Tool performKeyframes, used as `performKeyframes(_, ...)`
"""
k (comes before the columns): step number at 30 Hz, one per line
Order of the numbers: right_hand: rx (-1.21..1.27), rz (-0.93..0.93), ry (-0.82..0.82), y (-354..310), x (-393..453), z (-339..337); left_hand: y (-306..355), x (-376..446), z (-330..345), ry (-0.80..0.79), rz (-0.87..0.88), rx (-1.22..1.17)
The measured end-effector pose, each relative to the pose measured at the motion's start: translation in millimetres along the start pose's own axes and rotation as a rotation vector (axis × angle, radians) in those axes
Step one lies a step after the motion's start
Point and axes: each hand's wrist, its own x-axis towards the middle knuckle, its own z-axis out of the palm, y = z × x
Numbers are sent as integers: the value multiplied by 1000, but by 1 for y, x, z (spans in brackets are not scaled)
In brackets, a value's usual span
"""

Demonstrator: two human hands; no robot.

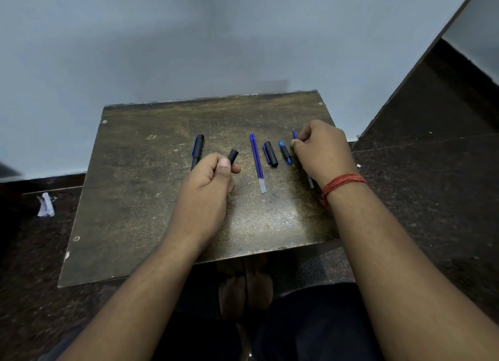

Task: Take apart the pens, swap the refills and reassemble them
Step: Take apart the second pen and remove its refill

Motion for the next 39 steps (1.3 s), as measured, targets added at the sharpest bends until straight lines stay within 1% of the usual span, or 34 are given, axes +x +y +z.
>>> performKeyframes(2, 30, 3, 24, -1, -1, -2, 1, 0, 0, 1, -4, 3)
performKeyframes(4, 70, -22, 82, -5, -2, -6, 1, 0, -1, 2, -3, 6)
performKeyframes(7, 71, -125, 144, -21, -9, -9, 1, 0, -1, 8, -3, 17)
performKeyframes(11, -63, -264, 45, -41, -26, -2, 1, 0, 0, 12, 3, 6)
performKeyframes(14, -182, -320, -13, -46, -30, 4, 1, 1, 0, 18, 6, -9)
performKeyframes(22, -276, -307, -127, -50, -34, 12, 2, 1, 0, 17, 11, -13)
performKeyframes(29, -273, -352, -138, -54, -37, 17, 4, 1, 1, 20, 5, -1)
performKeyframes(34, -279, -357, -118, -56, -39, 19, 4, 1, 1, 23, 6, -13)
performKeyframes(39, -339, -373, -39, -64, -46, 25, 5, 2, 2, 24, 8, -28)
